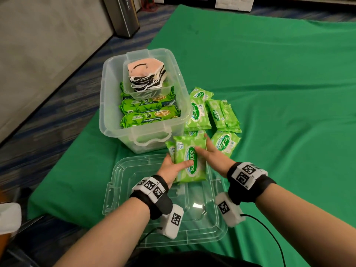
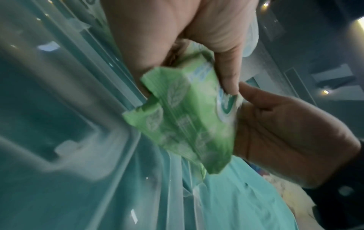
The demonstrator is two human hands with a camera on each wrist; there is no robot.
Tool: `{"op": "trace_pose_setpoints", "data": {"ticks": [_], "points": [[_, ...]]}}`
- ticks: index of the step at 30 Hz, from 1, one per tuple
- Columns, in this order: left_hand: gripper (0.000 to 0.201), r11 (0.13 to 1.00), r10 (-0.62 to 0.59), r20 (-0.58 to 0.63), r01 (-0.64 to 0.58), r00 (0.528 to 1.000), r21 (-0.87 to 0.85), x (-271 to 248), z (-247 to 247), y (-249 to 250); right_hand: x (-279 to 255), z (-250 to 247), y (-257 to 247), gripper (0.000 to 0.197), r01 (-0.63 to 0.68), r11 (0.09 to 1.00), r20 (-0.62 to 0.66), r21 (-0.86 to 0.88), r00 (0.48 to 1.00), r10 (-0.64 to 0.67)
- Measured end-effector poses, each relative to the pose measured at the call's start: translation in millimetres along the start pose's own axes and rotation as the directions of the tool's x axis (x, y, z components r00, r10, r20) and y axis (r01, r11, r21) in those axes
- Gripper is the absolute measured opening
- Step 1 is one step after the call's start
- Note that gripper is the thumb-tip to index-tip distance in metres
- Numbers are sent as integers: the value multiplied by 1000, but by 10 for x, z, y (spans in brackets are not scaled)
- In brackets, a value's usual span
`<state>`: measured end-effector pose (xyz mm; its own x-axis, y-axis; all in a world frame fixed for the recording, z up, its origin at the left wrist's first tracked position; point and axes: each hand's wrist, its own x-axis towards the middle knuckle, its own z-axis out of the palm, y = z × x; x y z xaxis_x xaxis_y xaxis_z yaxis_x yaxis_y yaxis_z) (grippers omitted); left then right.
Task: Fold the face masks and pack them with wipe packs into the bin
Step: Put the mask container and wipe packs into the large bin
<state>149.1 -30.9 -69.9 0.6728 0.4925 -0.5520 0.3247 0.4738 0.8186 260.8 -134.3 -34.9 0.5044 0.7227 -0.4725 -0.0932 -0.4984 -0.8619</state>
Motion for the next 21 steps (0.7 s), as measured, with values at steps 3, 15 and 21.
{"op": "trace_pose_setpoints", "data": {"ticks": [3,15,21], "points": [[54,1000,12,22,-13,1000,28,33,51,21,17,58,7,74,-133,980,175,148,979,106],[38,1000,-20,-54,20,998,-7,166,-110,-26,996,-426,-559,71,-181,843,-355,-506,935,-12],[37,997,-50,-50,46,998,-64,152,-59,109,1090,-400,-558,70,-269,885,-406,-380,908,102]]}}
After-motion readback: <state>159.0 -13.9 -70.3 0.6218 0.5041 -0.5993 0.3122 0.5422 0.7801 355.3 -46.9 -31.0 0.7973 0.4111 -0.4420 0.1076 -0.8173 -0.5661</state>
